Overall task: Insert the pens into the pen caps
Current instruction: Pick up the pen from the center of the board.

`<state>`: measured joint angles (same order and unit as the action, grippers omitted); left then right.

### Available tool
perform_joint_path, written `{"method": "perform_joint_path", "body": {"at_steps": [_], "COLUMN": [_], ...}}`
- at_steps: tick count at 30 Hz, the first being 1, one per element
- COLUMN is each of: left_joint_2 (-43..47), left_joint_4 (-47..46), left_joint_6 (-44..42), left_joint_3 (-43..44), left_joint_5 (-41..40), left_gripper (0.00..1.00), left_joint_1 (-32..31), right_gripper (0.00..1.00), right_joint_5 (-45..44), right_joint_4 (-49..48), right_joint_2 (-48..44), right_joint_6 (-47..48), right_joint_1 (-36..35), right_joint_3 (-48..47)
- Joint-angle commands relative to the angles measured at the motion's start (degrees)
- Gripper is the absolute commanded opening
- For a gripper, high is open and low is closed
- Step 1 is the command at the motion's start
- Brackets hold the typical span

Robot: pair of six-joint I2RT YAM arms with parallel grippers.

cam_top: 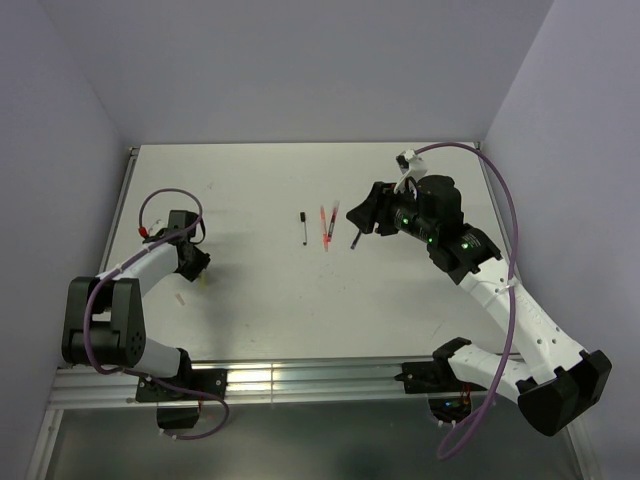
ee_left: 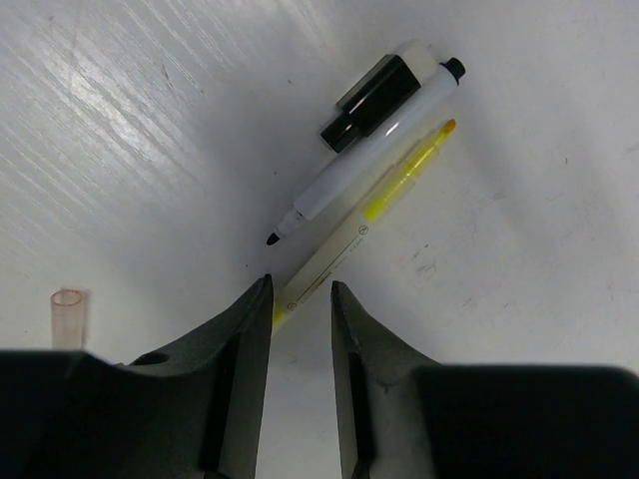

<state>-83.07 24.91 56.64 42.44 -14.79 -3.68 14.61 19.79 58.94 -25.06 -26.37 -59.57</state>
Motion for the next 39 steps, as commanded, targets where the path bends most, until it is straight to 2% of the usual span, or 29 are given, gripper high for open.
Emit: {"method": "perform_joint_path", "body": {"at_steps": [1, 16, 29, 39], "left_joint_2": [0.2, -6.0, -17.2, -21.1], "left_joint_4": [0.6, 2.4, 5.9, 6.5], "left_joint_6": [-0.7, 0.8, -4.3, -6.1], "left_joint_3": [0.6, 6.5, 16.5, 18.3], "left_joint_5": [0.6, -1.3, -5.5, -5.2], "left_gripper": [0.34, 0.34, 0.39, 0.37], "left_joint_1": [-0.9, -7.3, -7.7, -7.7], "right_gripper": [0.62, 0.62, 0.62, 0.62], "right_joint_5": [-0.1, -0.4, -0.9, -0.5], "right_joint_4": [-0.9, -0.8, -0.3, -0.3], "right_joint_2": [-0.8, -0.8, -1.2, -1.1], "right_joint_6": [-0.1, 0.1, 0.3, 0.4], "right_joint_1": [0.3, 0.4, 0.4, 0.4], "right_joint_3": [-0.2, -0.1, -0.2, -0.3]}}
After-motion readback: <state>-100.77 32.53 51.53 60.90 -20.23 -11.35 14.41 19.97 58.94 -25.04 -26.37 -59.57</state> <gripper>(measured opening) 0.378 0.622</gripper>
